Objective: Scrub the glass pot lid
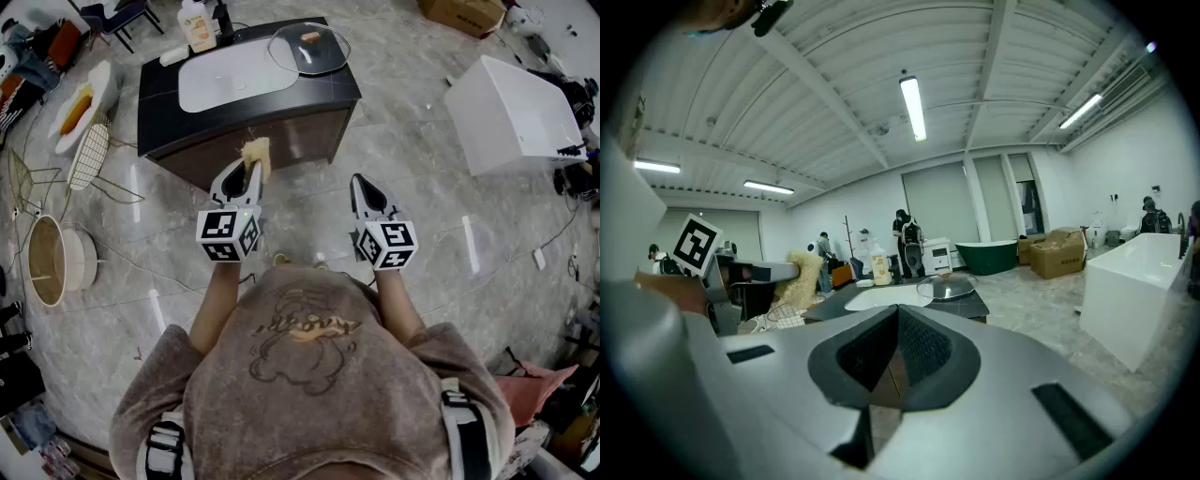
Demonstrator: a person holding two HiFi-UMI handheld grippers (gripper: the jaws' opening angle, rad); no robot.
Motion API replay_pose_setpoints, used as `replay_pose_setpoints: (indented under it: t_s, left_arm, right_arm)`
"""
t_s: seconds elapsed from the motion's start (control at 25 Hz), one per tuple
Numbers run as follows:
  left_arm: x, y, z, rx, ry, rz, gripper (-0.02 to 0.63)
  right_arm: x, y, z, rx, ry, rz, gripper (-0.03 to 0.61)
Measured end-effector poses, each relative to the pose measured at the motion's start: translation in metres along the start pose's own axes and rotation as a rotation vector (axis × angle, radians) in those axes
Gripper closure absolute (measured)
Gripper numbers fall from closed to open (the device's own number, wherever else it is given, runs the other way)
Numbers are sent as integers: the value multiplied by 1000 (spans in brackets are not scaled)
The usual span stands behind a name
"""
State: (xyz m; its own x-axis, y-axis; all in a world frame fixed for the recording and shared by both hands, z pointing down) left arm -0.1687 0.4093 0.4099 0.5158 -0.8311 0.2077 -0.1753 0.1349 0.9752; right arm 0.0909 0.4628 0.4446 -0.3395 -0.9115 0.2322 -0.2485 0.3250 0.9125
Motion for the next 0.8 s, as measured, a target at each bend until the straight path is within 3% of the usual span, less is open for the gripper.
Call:
replay_pose_setpoints:
  t_s: [0.36,0.8]
  left_arm:
    - [3,4,28,-1,20,-10,549]
    - [24,3,65,18,99,-49,549]
  right_arm:
    - [26,1,20,18,2,-21,578]
    - [58,8,40,17,57,-45,578]
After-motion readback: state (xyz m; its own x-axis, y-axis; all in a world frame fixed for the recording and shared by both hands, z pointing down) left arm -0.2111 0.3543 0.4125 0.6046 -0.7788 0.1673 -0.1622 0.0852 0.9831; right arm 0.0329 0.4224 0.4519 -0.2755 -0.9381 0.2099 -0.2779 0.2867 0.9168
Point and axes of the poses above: the fingertips, and each gripper's own axes: x forward along the fingers, z to its left, y out of its underside, the point moved 7 cm from there along -x, backward along the fingers, and after that the axes turned 11 degrees about x, right-handed, at the moved point
